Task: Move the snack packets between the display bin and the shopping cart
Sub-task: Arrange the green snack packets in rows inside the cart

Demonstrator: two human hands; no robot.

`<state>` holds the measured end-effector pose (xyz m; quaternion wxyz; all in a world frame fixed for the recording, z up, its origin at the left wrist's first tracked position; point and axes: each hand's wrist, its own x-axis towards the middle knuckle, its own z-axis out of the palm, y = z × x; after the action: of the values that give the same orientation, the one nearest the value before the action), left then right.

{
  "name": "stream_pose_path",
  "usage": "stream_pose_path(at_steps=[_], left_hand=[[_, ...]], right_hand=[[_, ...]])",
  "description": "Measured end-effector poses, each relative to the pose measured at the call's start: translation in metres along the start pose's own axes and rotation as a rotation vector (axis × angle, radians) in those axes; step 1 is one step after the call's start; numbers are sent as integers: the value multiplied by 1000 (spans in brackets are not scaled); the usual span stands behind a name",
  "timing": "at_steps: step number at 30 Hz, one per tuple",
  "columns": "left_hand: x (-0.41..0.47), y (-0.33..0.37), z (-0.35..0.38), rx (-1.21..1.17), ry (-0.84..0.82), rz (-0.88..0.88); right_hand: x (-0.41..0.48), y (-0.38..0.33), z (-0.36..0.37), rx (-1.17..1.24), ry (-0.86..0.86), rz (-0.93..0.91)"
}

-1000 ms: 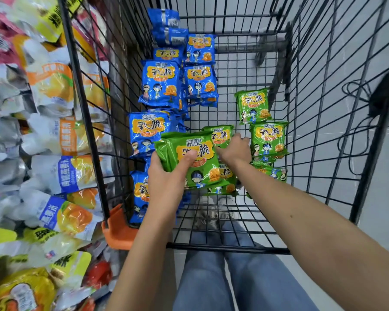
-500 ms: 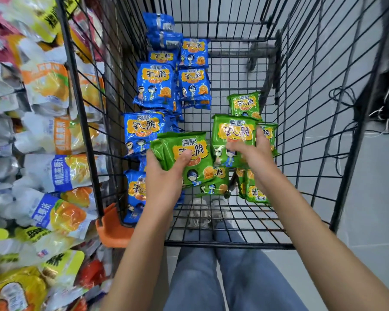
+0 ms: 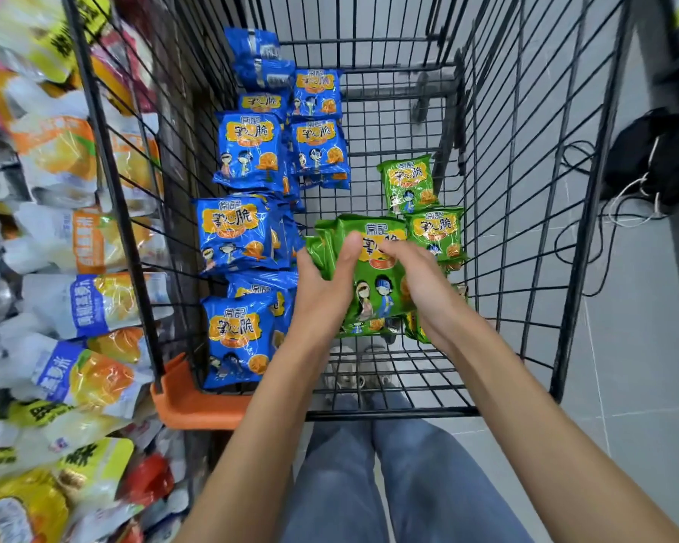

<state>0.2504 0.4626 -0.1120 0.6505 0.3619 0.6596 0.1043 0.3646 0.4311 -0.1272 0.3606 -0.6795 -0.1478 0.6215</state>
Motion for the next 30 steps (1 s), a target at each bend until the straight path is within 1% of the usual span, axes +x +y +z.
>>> stream_pose_path(at_steps=[3, 5, 7, 8, 9, 10, 12, 13, 14, 16, 18, 21, 24, 26, 30], left_hand=[[6, 3, -2, -71, -83, -72], [16, 6, -5, -110, -71, -93], [28, 11, -7, -155, -54, -108], [35, 12, -8, -180, -51, -112], [41, 15, -8, -204, -49, -105], [47, 17, -8, -229, -43, -97], [57, 22, -8, -281, -25, -102], [60, 22, -8, -296, -15, -115], [63, 22, -9, -308, -14, -127], [67, 19, -11, -329, -40, -138], [69, 15, -13, -342, -65, -151], [70, 9, -15, -369, -89, -162], [67, 8, -16, -407, -102, -163], [64, 11, -16, -446, -110, -167], [48, 19, -23, -540, -161, -124]], right_hand=[[5, 0, 1, -1, -34, 74], [13, -4, -4, 39, -49, 111], [30, -11, -11, 75, -66, 88], [42, -16, -13, 54, -39, 71], [58, -22, -16, 21, 41, 48], [76, -28, -17, -17, 166, 13], [117, -33, -22, -219, 452, -54], [137, -34, -24, -369, 545, -58], [154, -33, -27, -530, 588, -39], [180, -27, -34, -806, 583, 40], [195, -18, -40, -926, 555, 102], [203, -8, -44, -922, 550, 119], [199, -8, -43, -941, 613, 39], [190, -12, -40, -853, 667, -54], [147, -18, -32, -563, 645, -270]])
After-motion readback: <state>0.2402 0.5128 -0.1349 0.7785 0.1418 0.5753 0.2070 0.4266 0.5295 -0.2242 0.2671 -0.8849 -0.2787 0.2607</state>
